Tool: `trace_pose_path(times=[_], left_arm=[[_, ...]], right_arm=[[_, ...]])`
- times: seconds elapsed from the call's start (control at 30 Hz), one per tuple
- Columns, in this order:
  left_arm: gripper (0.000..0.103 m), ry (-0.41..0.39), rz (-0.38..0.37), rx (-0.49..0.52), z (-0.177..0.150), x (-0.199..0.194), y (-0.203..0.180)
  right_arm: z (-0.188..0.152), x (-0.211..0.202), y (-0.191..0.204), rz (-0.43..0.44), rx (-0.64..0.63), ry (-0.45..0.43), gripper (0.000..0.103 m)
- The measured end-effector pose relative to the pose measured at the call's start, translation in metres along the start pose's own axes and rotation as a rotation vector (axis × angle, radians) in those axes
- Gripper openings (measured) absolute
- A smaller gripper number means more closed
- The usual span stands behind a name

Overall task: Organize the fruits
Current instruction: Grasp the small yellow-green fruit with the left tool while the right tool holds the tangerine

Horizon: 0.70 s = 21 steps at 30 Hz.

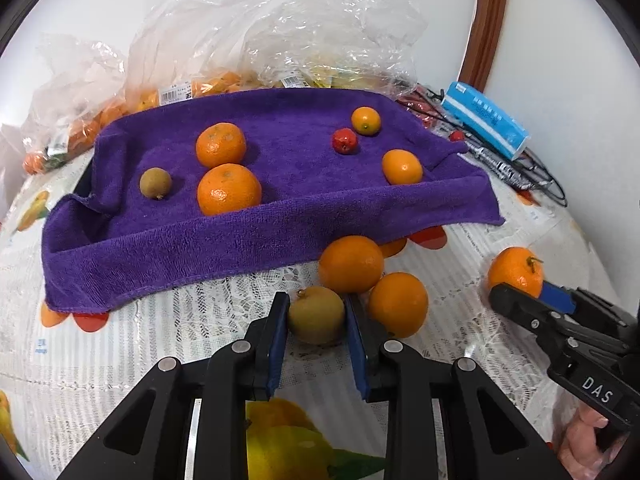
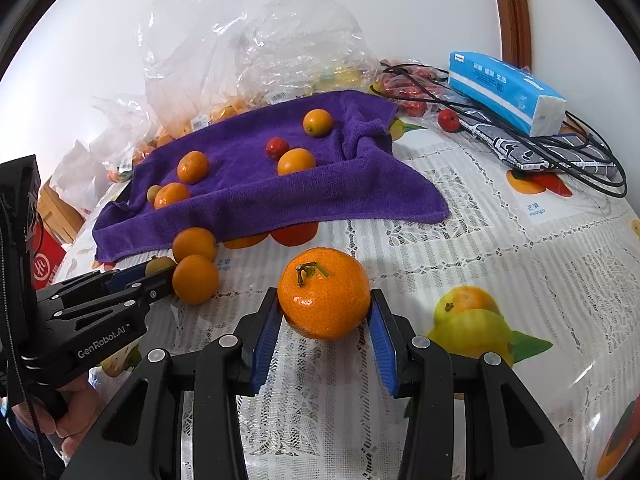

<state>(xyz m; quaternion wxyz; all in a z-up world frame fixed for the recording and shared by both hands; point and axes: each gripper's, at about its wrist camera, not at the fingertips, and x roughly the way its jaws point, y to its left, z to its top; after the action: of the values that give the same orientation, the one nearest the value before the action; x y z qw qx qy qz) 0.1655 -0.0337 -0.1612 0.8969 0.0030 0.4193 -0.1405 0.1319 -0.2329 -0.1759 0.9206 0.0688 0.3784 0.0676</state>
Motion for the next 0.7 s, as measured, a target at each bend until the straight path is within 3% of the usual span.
trace_pose_path(times=[0.33,0.5,0.7], left_arm=[[0.026,-0.039,-0.058,-0.101,-0.003,-0.007,0.019],[0.026,-0.047,-0.06,-0.106,-0.006,-0.013,0.018],[0.026,-0.064,-0.072,-0.122,-0.017,-0.03,0.027]], right_arm=[[0.001,-0.003,0.0,0.043,-0.001,-0.018,0.043],[0.001,-0.005,0.0,0.065,0.003,-0.025,0.043],[-0.002,-0.012,0.004,0.029,-0.02,-0.045,0.043]])
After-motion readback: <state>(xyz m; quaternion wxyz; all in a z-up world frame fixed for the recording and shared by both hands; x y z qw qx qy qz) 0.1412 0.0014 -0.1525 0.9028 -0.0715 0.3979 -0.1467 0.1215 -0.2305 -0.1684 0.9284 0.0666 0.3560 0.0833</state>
